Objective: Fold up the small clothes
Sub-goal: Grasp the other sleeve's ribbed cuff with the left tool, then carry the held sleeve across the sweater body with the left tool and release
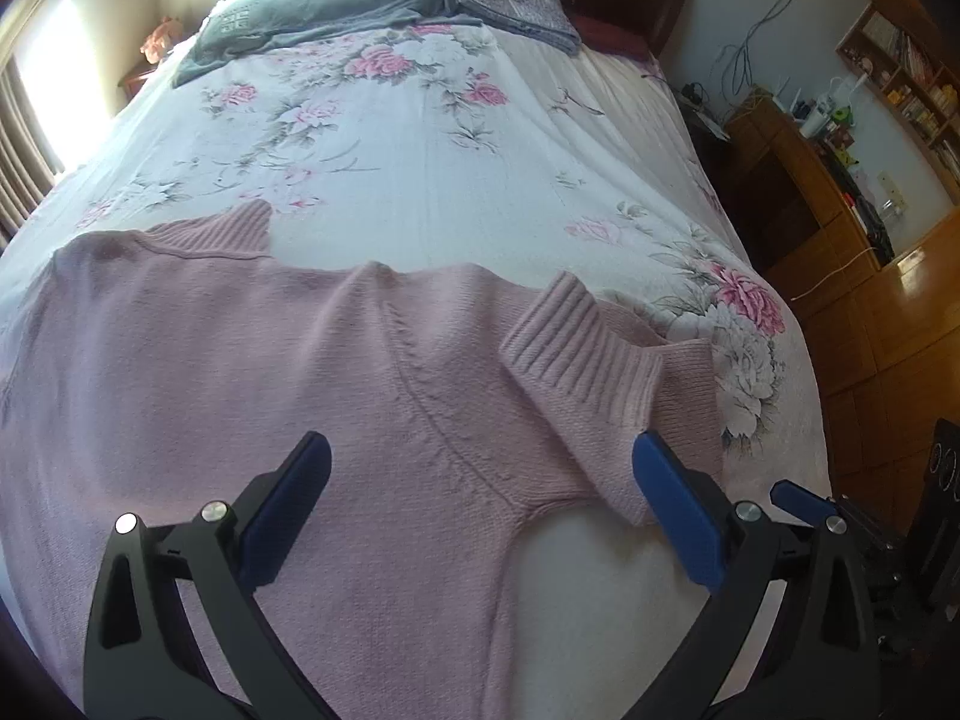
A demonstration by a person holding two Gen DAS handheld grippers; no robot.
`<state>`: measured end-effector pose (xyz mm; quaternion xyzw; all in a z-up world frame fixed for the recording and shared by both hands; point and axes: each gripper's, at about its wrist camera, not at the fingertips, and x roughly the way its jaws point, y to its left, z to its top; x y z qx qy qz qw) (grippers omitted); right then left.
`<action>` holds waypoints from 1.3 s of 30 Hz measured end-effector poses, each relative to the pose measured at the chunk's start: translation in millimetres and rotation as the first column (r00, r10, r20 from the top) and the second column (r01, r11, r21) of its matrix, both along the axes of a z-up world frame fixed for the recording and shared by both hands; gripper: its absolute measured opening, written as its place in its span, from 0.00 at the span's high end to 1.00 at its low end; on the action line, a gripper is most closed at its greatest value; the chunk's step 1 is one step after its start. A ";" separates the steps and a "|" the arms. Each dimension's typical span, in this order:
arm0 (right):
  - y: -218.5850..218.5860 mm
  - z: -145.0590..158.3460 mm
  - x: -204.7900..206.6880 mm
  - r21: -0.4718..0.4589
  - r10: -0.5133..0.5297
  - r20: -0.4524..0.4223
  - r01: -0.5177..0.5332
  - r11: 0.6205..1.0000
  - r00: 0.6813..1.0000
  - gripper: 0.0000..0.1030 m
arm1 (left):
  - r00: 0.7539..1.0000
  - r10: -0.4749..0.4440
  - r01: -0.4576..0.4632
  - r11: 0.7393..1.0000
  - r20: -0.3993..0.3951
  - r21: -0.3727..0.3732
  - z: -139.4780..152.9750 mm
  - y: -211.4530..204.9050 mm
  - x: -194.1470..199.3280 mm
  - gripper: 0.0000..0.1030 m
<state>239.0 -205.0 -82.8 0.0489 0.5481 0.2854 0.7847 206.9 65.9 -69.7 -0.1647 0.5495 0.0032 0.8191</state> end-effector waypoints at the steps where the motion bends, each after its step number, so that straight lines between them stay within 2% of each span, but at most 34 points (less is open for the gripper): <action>1: -6.7 -2.6 -1.8 0.003 -0.004 -0.006 0.004 1.000 1.000 0.27 | 1.000 -0.008 0.008 1.000 -0.024 0.001 -6.6 -8.8 7.6 0.03; 6: -34.1 -6.4 -14.0 0.019 -0.034 -0.007 0.034 0.999 0.999 0.28 | 0.990 -0.005 0.004 1.000 -0.141 -0.013 -38.5 -30.7 34.8 0.05; 7: -37.2 -6.1 -15.3 0.017 -0.035 -0.004 0.035 0.999 0.999 0.28 | 0.989 0.000 -0.002 1.000 -0.146 -0.014 -40.8 -30.1 35.5 0.13; 8: -39.2 -5.7 -16.2 0.016 -0.034 0.001 0.034 0.999 0.999 0.28 | 0.989 0.002 -0.005 1.000 -0.145 -0.017 -41.4 -31.6 36.4 0.32; 11: -41.9 -4.0 -17.5 0.020 -0.044 0.006 0.044 0.999 0.999 0.31 | 0.992 0.014 -0.020 0.999 -0.123 -0.043 -37.5 -34.1 38.6 0.60; 12: -42.4 -4.3 -16.8 0.028 -0.047 0.001 0.047 0.998 0.999 0.33 | 0.994 0.016 -0.021 0.999 -0.106 -0.043 -34.1 -33.5 38.0 0.66; 13: -42.4 -4.7 -15.7 0.036 -0.052 -0.002 0.052 0.998 0.999 0.33 | 0.996 0.020 -0.024 0.999 -0.085 -0.046 -29.5 -31.6 37.1 0.78; 14: -41.6 -4.3 -15.5 0.041 -0.057 -0.003 0.057 0.998 0.998 0.33 | 0.998 0.027 -0.031 0.998 -0.062 -0.058 -23.9 -28.5 35.6 0.83; 16: -38.7 -3.4 -15.2 0.049 -0.058 -0.004 0.058 0.997 0.998 0.33 | 0.998 0.056 -0.056 0.993 -0.006 -0.103 -9.1 -16.5 27.5 0.84; 18: -34.9 -1.7 -16.0 0.052 -0.055 -0.002 0.055 0.997 0.998 0.33 | 0.994 0.089 -0.082 0.990 0.058 -0.110 9.2 -0.4 16.9 0.85; 22: -24.1 -0.2 -16.0 0.052 -0.044 -0.002 0.044 0.998 0.999 0.33 | 0.972 0.171 -0.150 0.980 0.162 -0.134 42.5 49.2 -11.6 0.85; 24: -16.6 0.2 -14.6 0.061 -0.035 -0.010 0.036 0.997 0.999 0.33 | 0.959 0.201 -0.180 0.977 0.198 -0.117 54.2 77.8 -25.2 0.85; 28: 7.0 2.3 -11.7 0.081 -0.010 -0.027 0.012 0.997 1.000 0.33 | 0.937 0.269 -0.258 0.963 0.224 -0.080 66.0 139.3 -49.1 0.85; 33: 49.3 4.3 -7.8 0.097 0.032 -0.041 -0.028 0.995 0.999 0.33 | 0.903 0.356 -0.359 0.933 0.241 -0.032 68.8 213.4 -73.1 0.85; 36: 76.7 4.9 1.0 0.121 0.034 -0.065 -0.026 0.992 0.997 0.33 | 0.898 0.378 -0.385 0.923 0.226 -0.018 60.1 248.8 -81.4 0.85; 39: 103.6 3.1 14.5 0.153 0.018 -0.106 -0.001 0.988 0.994 0.33 | 0.904 0.382 -0.384 0.923 0.191 -0.028 40.5 275.1 -82.6 0.84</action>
